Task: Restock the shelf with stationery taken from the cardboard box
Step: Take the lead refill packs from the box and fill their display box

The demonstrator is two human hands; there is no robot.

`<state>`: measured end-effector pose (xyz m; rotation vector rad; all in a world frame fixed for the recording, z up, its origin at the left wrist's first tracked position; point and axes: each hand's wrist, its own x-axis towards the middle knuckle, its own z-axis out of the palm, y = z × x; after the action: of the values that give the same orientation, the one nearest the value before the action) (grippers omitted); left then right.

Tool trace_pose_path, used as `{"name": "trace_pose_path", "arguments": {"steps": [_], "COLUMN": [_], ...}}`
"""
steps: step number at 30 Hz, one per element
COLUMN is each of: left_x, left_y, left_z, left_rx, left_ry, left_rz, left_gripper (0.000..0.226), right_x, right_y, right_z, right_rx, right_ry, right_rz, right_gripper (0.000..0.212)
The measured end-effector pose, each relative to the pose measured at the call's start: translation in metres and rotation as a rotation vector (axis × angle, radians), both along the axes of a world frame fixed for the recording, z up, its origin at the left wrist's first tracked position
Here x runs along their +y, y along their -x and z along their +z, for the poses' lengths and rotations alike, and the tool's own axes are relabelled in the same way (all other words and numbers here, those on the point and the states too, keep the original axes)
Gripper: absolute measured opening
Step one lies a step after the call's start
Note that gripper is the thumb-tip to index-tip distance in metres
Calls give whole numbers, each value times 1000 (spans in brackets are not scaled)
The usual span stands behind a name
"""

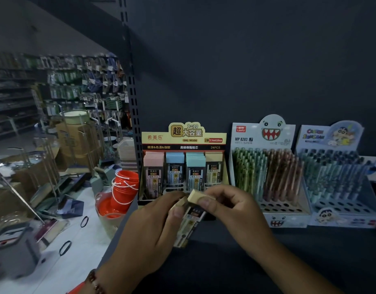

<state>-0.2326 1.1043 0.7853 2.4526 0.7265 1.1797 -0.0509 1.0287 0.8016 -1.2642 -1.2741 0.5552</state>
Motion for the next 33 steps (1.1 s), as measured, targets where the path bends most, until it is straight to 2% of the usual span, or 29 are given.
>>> {"name": "trace_pose_path", "arguments": {"steps": [6, 11, 15, 21, 28, 33], "left_x": [-2, -3, -4, -2, -3, -3], "left_y": [1, 0, -3, -4, -3, -4], "left_z": [1, 2, 3, 3, 6, 6], "left_rx": [94, 152, 206, 229, 262, 259], "left_ry": [-20, -47, -112, -141, -167, -178], "left_rz": [-42, -14, 18, 10, 28, 30], "left_gripper": [52, 58, 60, 60, 60, 60], "right_x": [-2, -1, -4, -8, -8, -8], "right_y": [-13, -25, -29, -30, -39, -42], "right_z": [9, 13, 15, 17, 16, 15], "right_rx": [153, 191, 167, 89, 75, -81], "right_ry": [-9, -56, -165, -291, -402, -485], "right_rz": [-51, -131, -207, -275, -385, -481], "right_gripper": [23, 21, 8, 24, 28, 30]}}
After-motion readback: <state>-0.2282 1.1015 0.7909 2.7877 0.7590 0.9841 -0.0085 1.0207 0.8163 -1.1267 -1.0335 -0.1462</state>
